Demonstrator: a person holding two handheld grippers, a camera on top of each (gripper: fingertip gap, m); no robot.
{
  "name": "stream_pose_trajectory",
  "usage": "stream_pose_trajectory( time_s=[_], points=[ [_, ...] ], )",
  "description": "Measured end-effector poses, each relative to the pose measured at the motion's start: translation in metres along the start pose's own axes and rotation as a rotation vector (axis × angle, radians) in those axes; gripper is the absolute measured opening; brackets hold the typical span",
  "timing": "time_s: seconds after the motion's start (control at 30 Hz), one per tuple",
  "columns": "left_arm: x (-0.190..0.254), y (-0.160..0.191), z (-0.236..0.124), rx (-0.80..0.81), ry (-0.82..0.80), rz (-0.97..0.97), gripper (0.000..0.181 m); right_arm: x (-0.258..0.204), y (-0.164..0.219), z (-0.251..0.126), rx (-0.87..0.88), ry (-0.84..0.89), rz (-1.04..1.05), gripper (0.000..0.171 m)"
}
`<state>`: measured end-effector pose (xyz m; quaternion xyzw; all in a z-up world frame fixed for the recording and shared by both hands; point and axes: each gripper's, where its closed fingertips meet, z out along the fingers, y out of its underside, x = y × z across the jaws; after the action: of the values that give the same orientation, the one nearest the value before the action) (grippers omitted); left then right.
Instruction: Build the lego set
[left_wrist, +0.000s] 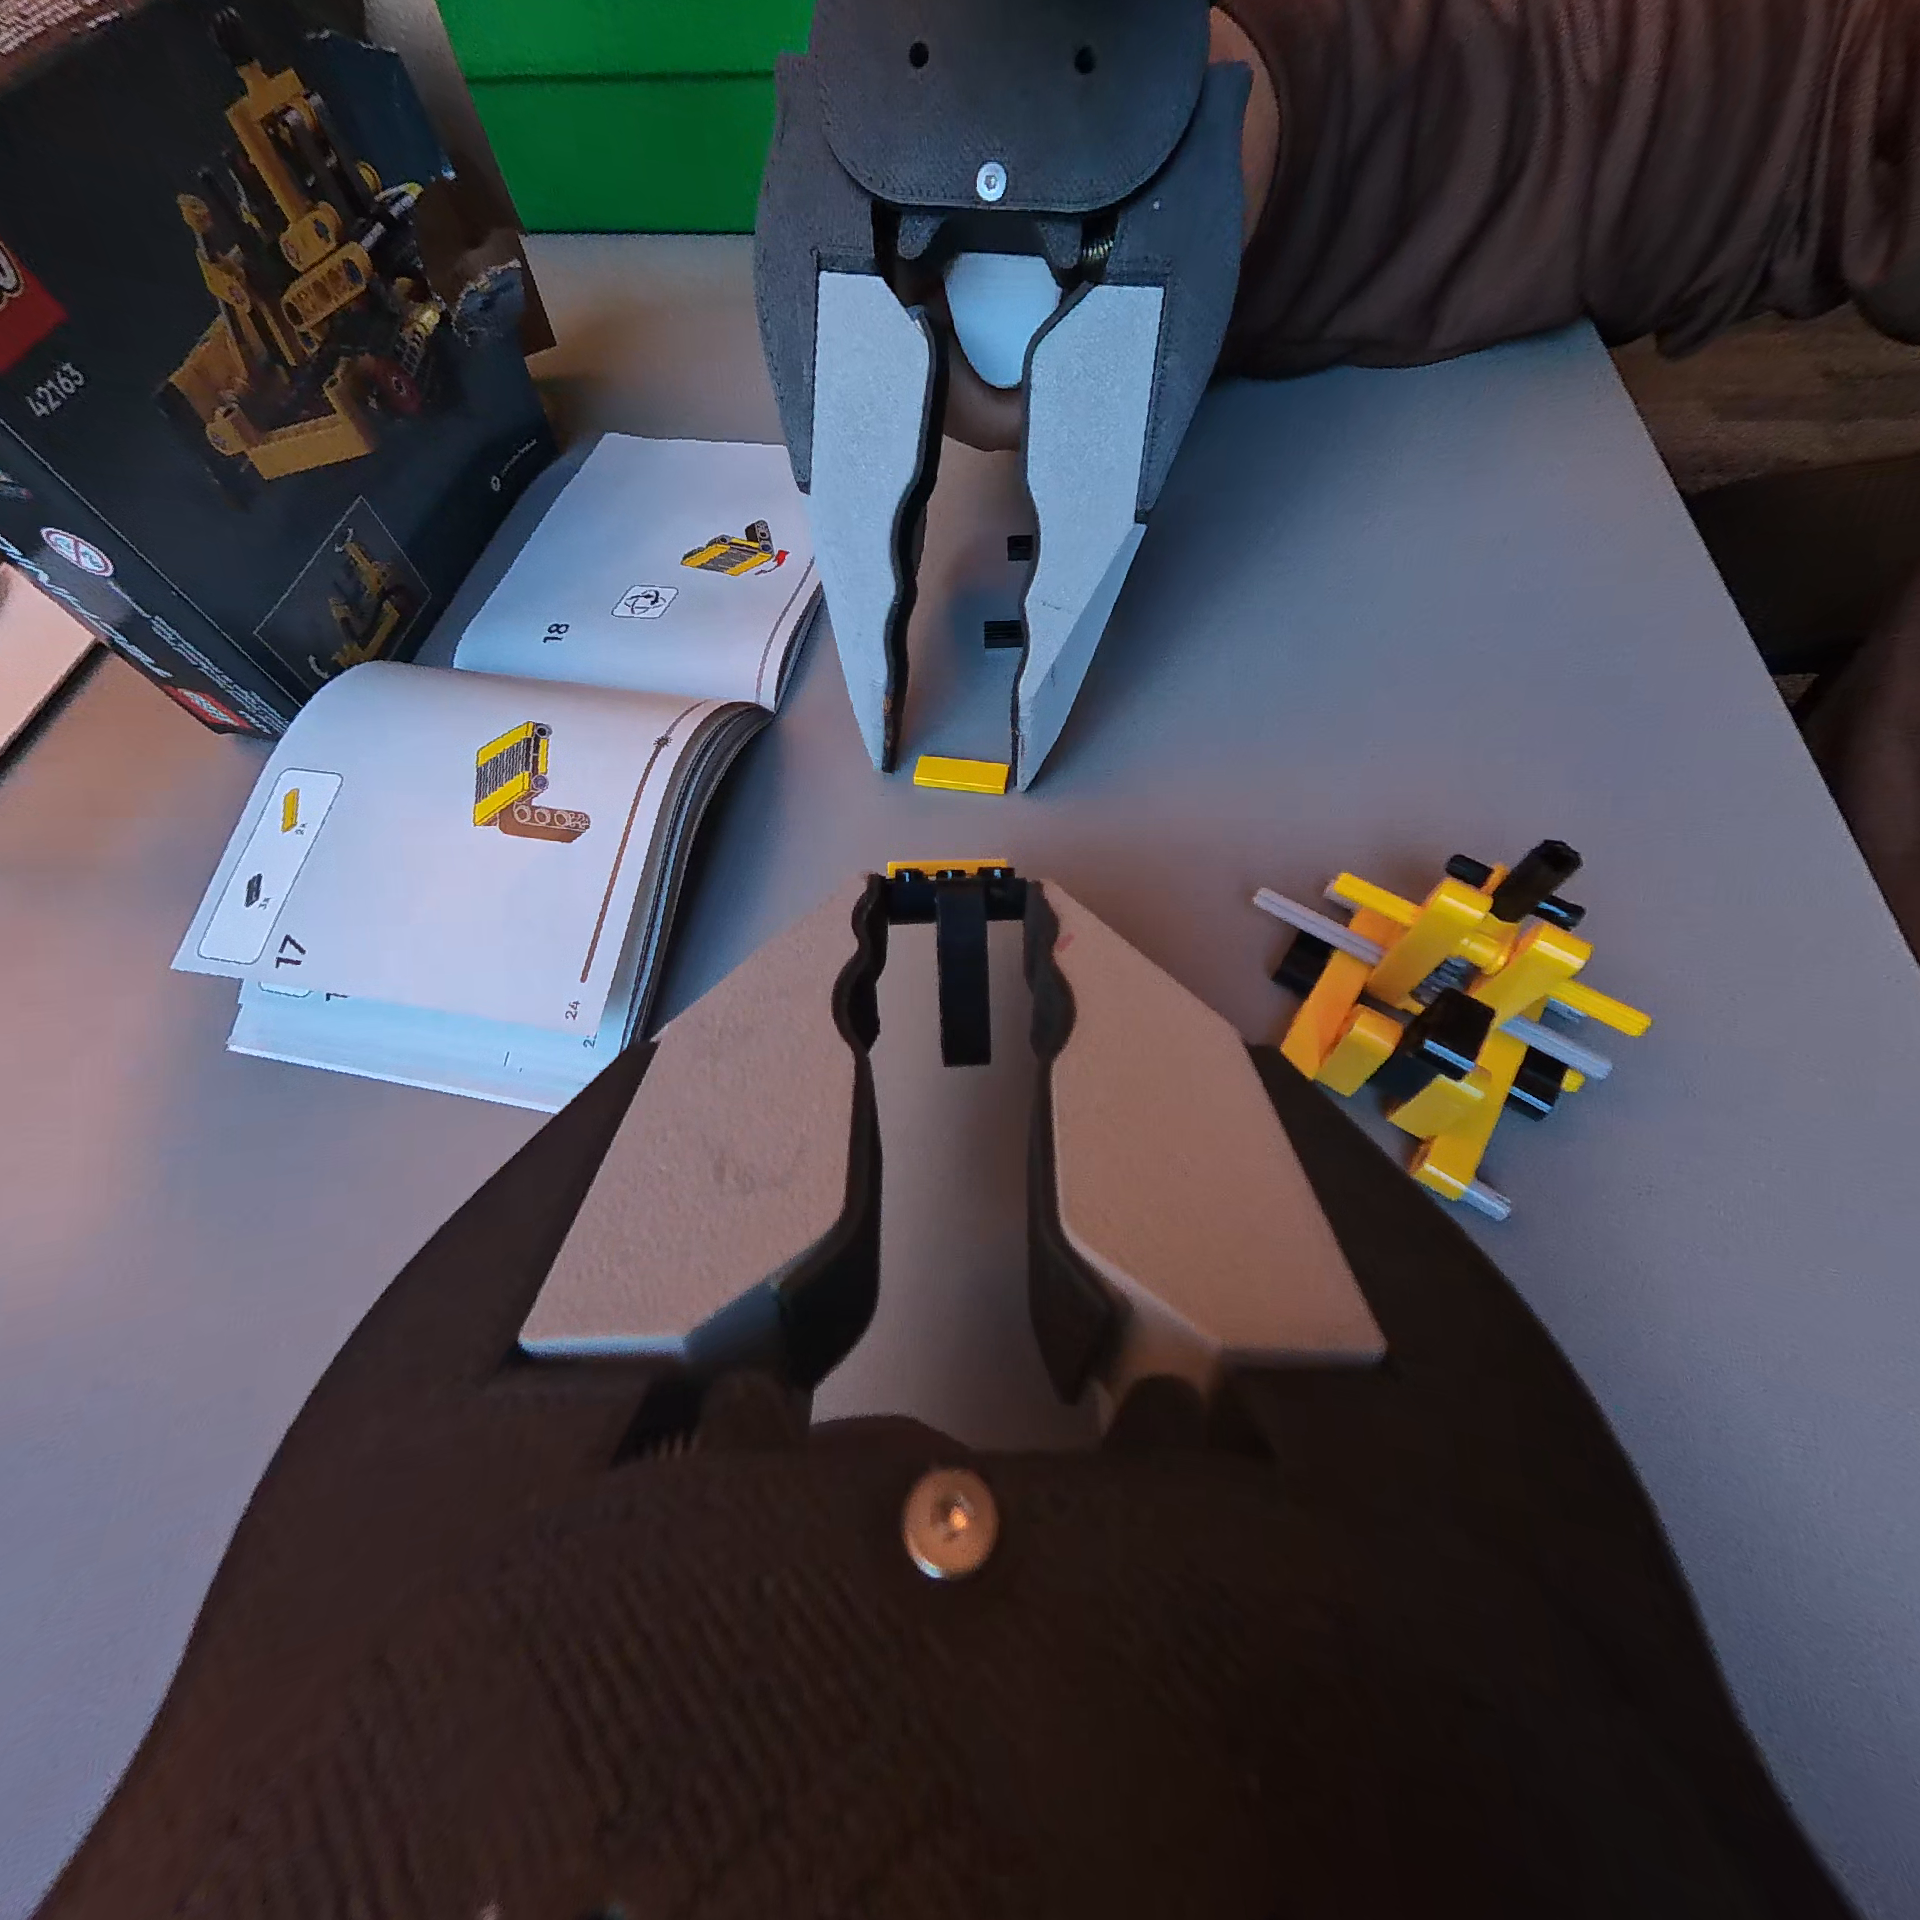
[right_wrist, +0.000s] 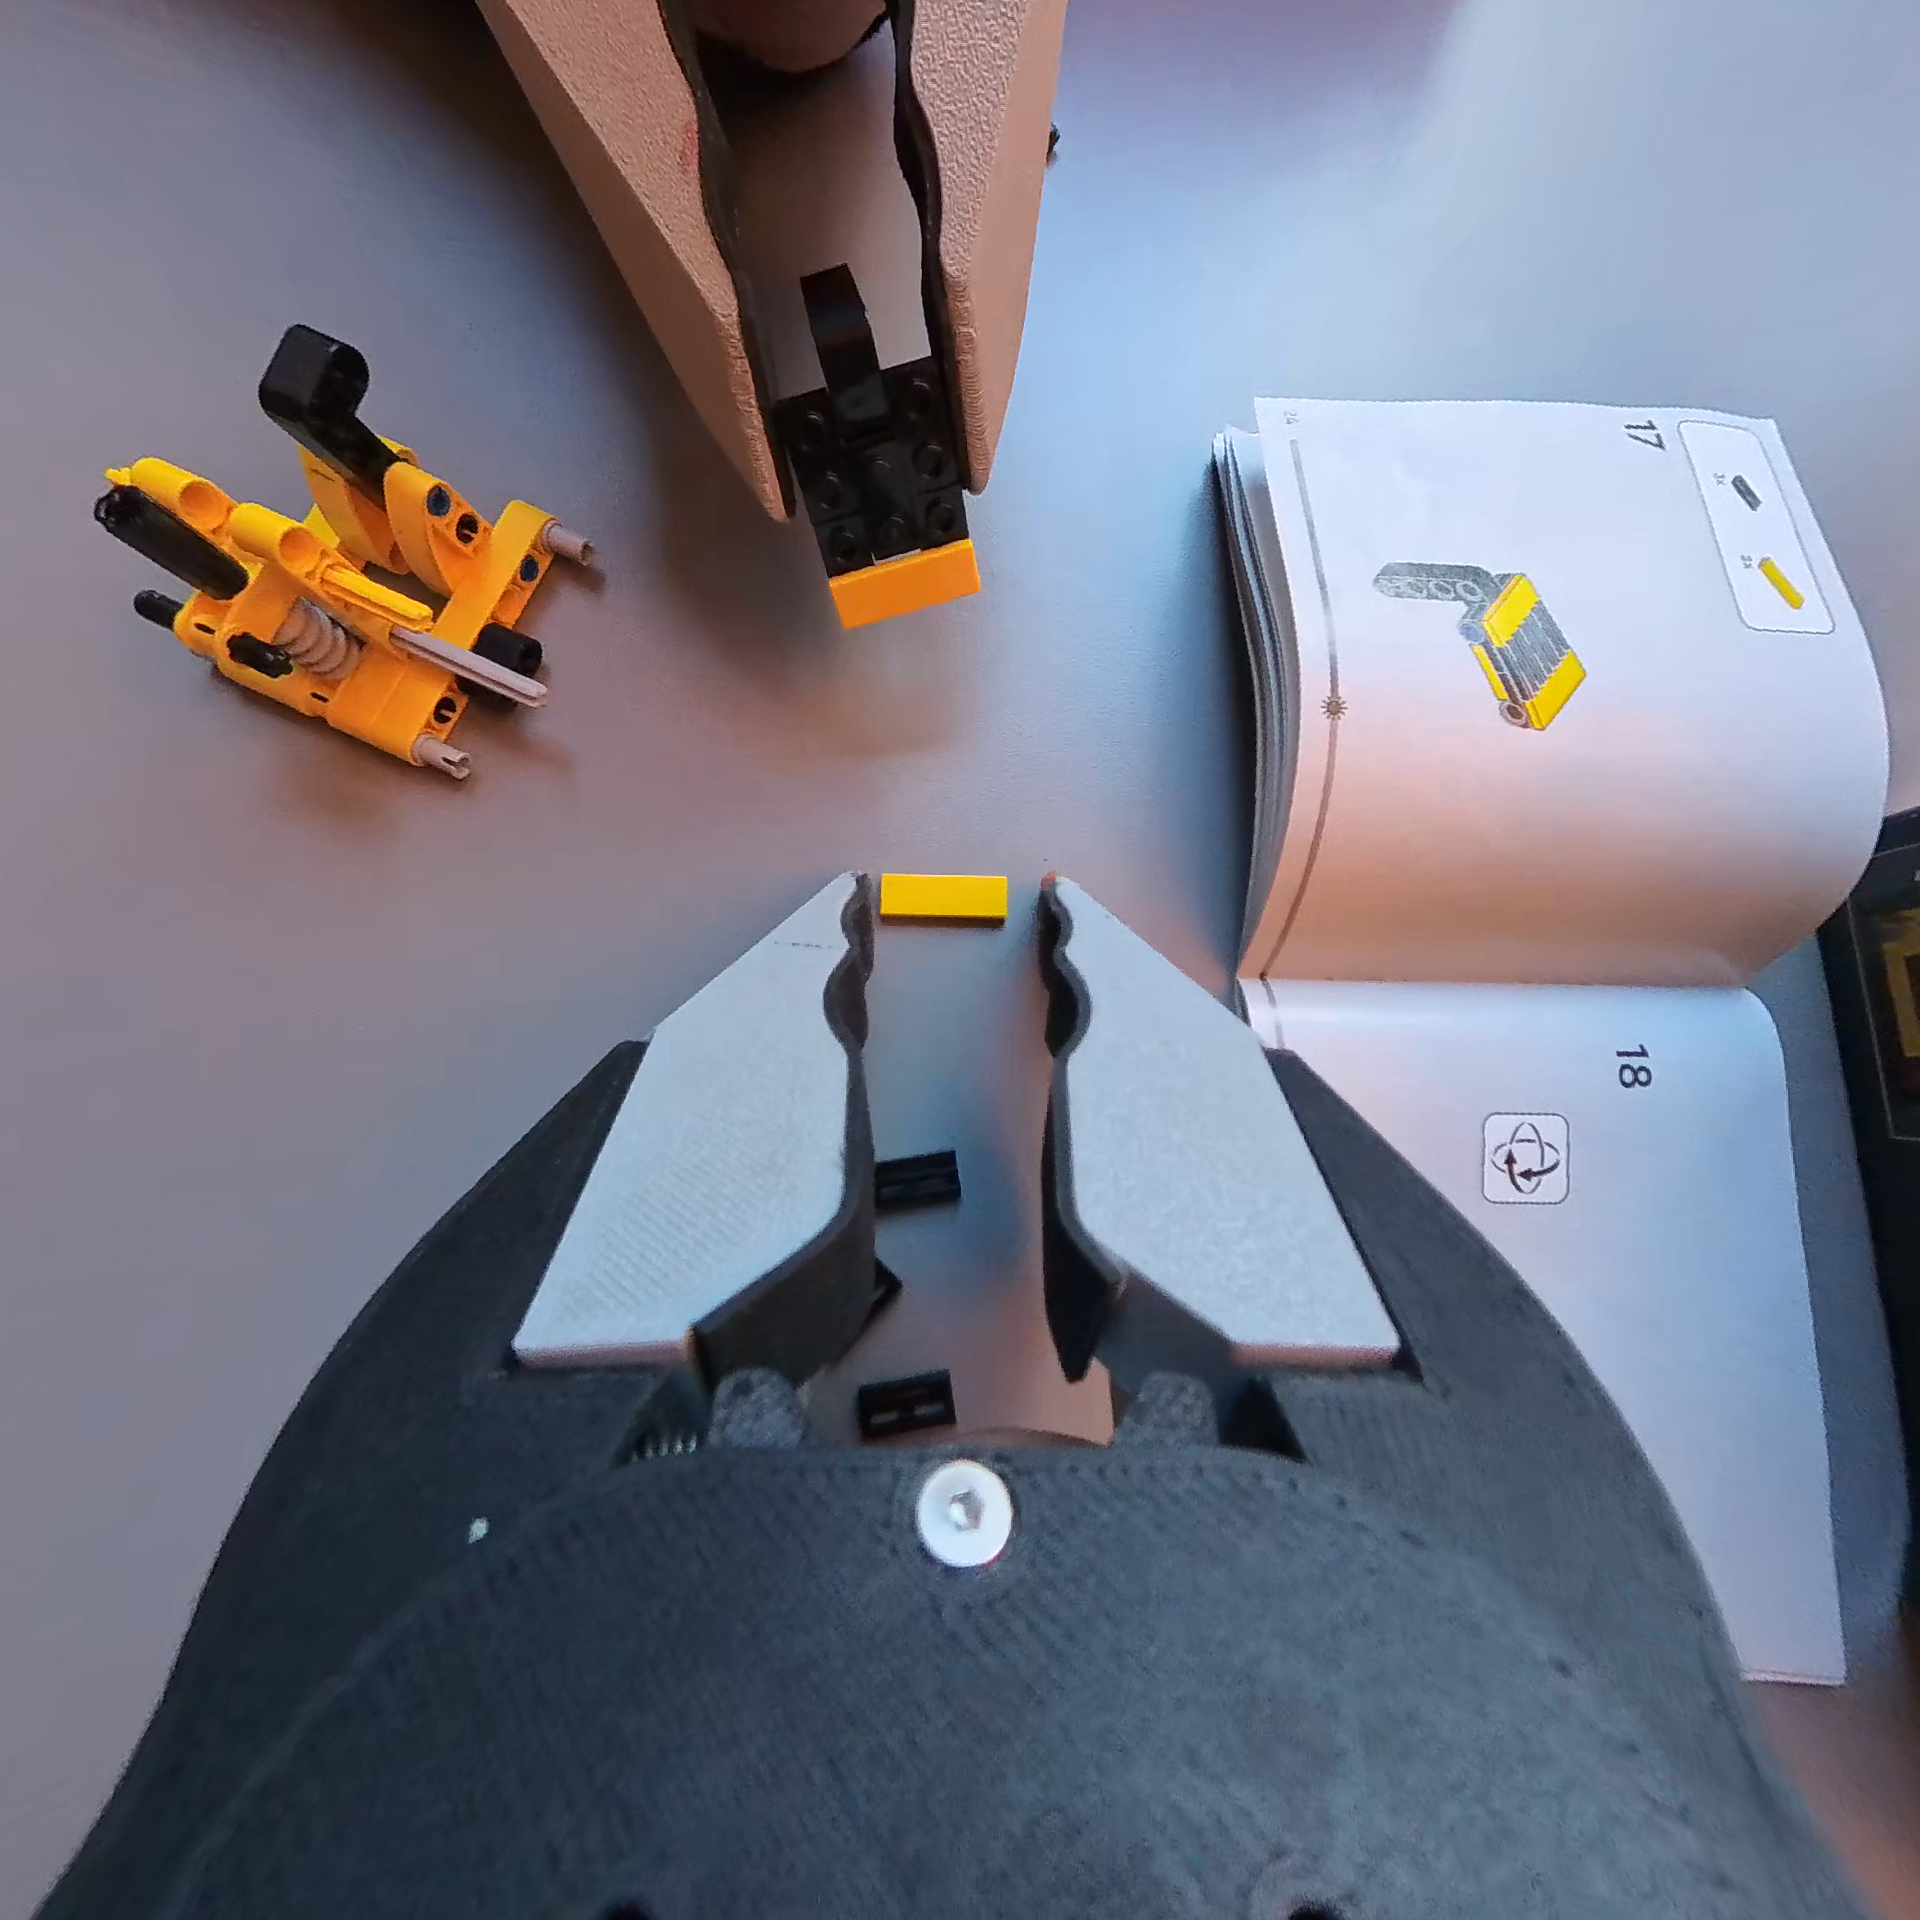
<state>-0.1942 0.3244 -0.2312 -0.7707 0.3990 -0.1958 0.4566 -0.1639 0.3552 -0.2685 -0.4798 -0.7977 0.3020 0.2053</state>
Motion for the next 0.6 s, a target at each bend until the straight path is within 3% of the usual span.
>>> stream_pose_trajectory(
  time_s=[0.6],
  points=[
    [0.0004,0.0007,0.0007,-0.006,0.002,0.002,0.023,0.0002,-0.0002,0.0001,0.004,0.002,-0.007,0.027]
  ],
)
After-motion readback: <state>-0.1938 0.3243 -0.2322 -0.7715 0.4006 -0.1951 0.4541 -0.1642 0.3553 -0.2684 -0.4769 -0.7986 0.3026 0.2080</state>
